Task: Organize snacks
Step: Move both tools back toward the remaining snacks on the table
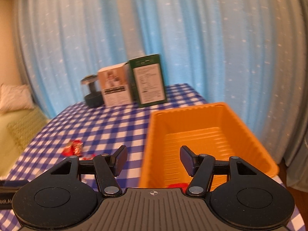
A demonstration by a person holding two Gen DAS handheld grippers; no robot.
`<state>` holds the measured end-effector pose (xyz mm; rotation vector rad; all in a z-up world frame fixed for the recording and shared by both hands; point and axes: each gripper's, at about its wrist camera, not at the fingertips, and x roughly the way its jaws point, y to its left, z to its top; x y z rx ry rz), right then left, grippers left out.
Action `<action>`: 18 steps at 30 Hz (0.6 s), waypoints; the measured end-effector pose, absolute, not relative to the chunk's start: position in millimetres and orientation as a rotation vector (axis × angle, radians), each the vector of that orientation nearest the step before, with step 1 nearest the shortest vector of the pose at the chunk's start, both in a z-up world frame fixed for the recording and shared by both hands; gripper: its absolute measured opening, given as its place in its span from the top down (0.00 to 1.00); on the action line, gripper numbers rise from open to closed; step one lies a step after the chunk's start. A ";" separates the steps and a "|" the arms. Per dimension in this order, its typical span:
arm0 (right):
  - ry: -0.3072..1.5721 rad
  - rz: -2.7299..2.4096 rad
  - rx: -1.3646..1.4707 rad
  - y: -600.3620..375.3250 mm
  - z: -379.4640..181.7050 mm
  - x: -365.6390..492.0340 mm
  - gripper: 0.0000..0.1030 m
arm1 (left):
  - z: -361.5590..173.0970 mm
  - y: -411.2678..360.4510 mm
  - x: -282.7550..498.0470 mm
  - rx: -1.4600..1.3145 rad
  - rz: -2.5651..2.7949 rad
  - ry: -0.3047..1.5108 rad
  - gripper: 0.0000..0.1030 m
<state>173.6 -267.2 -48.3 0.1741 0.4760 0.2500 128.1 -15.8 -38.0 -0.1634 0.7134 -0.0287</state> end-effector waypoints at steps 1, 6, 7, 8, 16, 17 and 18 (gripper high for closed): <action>0.477 0.264 0.166 -261.9 -48.4 172.9 0.41 | -37.9 -10.3 125.5 -0.163 -0.016 0.712 0.30; 0.476 0.322 0.124 -236.4 -48.3 169.7 0.41 | -39.3 14.6 114.1 -0.170 0.040 0.710 0.29; 0.477 0.332 0.119 -231.9 -48.5 169.4 0.41 | -39.7 18.4 113.0 -0.170 0.049 0.710 0.29; 0.477 0.342 0.112 -227.0 -48.8 169.4 0.41 | -40.0 22.6 111.7 -0.170 0.058 0.709 0.29; 0.506 0.424 0.042 -192.7 -56.1 167.2 0.41 | -47.3 50.3 110.2 -0.157 0.121 0.723 0.27; 0.513 0.436 0.032 -188.4 -58.3 166.8 0.41 | -49.1 53.2 111.0 -0.151 0.126 0.727 0.27; 0.518 0.447 0.021 -183.7 -60.5 167.1 0.41 | -51.2 56.0 112.3 -0.144 0.130 0.731 0.27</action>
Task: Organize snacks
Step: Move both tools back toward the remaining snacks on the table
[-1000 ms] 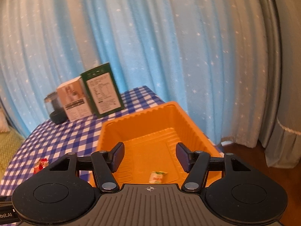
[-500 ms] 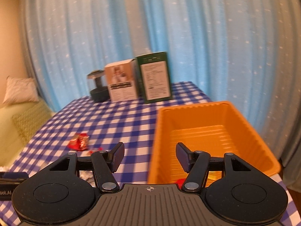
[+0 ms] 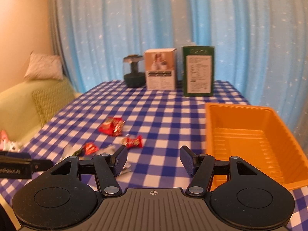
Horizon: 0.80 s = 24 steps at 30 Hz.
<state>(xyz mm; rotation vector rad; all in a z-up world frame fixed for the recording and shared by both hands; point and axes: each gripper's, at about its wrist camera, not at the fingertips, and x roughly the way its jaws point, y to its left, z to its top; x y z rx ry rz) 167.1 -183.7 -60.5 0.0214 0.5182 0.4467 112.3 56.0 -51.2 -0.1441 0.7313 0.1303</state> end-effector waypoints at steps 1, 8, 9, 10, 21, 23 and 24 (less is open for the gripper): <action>0.523 0.457 0.009 -178.7 -63.0 167.6 0.41 | -53.5 58.5 114.0 -0.139 0.134 0.736 0.27; 0.559 0.519 -0.058 -153.3 -76.8 178.5 0.41 | -71.1 74.1 130.8 -0.120 0.131 0.770 0.27; 0.565 0.520 -0.063 -150.9 -78.2 181.0 0.41 | -73.7 76.0 133.4 -0.120 0.130 0.774 0.27; 0.570 0.519 -0.069 -148.5 -79.7 183.5 0.41 | -76.4 78.3 136.3 -0.124 0.130 0.778 0.28; 0.680 0.600 -0.140 -114.2 -105.0 222.9 0.41 | -100.1 97.2 161.4 -0.138 0.139 0.808 0.47; 0.684 0.621 -0.162 -105.8 -109.5 226.9 0.41 | -102.7 99.0 164.8 -0.139 0.133 0.808 0.50; 0.686 0.629 -0.165 -102.8 -110.9 229.0 0.41 | -104.2 99.6 166.9 -0.138 0.130 0.809 0.51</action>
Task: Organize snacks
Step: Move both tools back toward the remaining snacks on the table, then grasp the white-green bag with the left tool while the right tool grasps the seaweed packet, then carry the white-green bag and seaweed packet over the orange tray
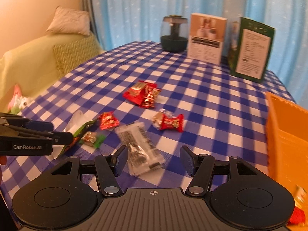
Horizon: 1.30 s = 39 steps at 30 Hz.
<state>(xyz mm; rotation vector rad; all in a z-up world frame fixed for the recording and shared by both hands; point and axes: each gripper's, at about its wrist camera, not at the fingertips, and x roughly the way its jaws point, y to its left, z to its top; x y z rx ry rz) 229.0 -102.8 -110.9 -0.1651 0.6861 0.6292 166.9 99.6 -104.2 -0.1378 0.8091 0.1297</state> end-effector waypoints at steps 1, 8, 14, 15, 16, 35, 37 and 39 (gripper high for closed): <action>0.689 0.635 -0.165 -100.2 -112.1 231.1 0.41 | -105.6 100.2 169.4 -0.135 0.126 0.811 0.54; 0.695 0.650 -0.186 -84.1 -115.8 243.1 0.41 | -113.4 99.7 182.0 -0.097 0.106 0.822 0.63; 0.716 0.665 -0.200 -75.6 -122.3 251.0 0.41 | -118.5 100.4 186.8 -0.070 0.101 0.829 0.70; 0.717 0.665 -0.203 -74.4 -123.4 252.2 0.41 | -118.8 100.5 187.0 -0.065 0.103 0.828 0.71; 0.718 0.665 -0.206 -73.4 -124.5 253.4 0.41 | -119.1 100.4 187.1 -0.063 0.103 0.827 0.72; 0.741 0.676 -0.253 -66.8 -132.0 242.2 0.62 | -114.3 101.5 174.9 -0.128 0.124 0.819 0.74; 0.745 0.669 -0.224 -71.6 -129.0 239.3 0.63 | -112.3 99.8 171.1 -0.130 0.124 0.815 0.74; 0.743 0.664 -0.205 -76.3 -125.0 235.9 0.63 | -110.2 98.2 168.2 -0.128 0.124 0.814 0.74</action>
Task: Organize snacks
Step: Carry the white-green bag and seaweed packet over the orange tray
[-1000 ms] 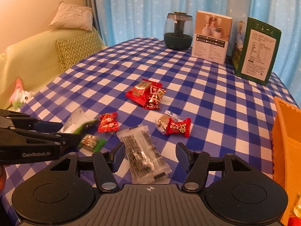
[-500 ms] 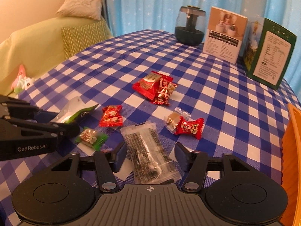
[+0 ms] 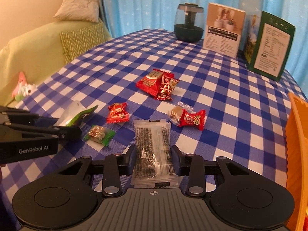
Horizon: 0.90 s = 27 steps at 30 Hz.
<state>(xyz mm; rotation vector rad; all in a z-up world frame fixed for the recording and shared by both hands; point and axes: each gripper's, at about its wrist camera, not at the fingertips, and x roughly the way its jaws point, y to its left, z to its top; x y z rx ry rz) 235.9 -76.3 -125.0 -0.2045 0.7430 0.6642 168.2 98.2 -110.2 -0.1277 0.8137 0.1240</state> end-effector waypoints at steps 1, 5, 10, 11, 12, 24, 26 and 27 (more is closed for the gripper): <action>0.739 0.660 -0.198 -78.8 -122.8 234.0 0.63 | -109.2 97.6 166.6 -0.128 0.124 0.814 0.74; 0.721 0.643 -0.181 -89.4 -114.4 225.3 0.63 | -102.6 94.1 159.4 -0.131 0.128 0.805 0.74; 0.707 0.604 -0.149 -104.8 -105.9 213.3 0.63 | -90.0 85.0 148.7 -0.126 0.116 0.788 0.74; 0.706 0.594 -0.135 -108.8 -104.1 210.1 0.63 | -87.4 82.5 146.6 -0.125 0.112 0.784 0.74; 0.705 0.584 -0.119 -113.4 -102.2 206.3 0.63 | -85.0 79.5 144.6 -0.126 0.108 0.780 0.74; 0.629 0.422 -0.035 -172.6 -75.9 163.0 0.63 | -54.4 22.7 129.4 -0.103 -0.006 0.736 0.74; 0.623 0.393 -0.025 -183.5 -73.0 158.1 0.63 | -50.6 10.5 128.2 -0.097 -0.029 0.730 0.74; 0.618 0.380 -0.017 -189.2 -71.5 155.6 0.63 | -48.7 4.2 127.8 -0.093 -0.041 0.727 0.74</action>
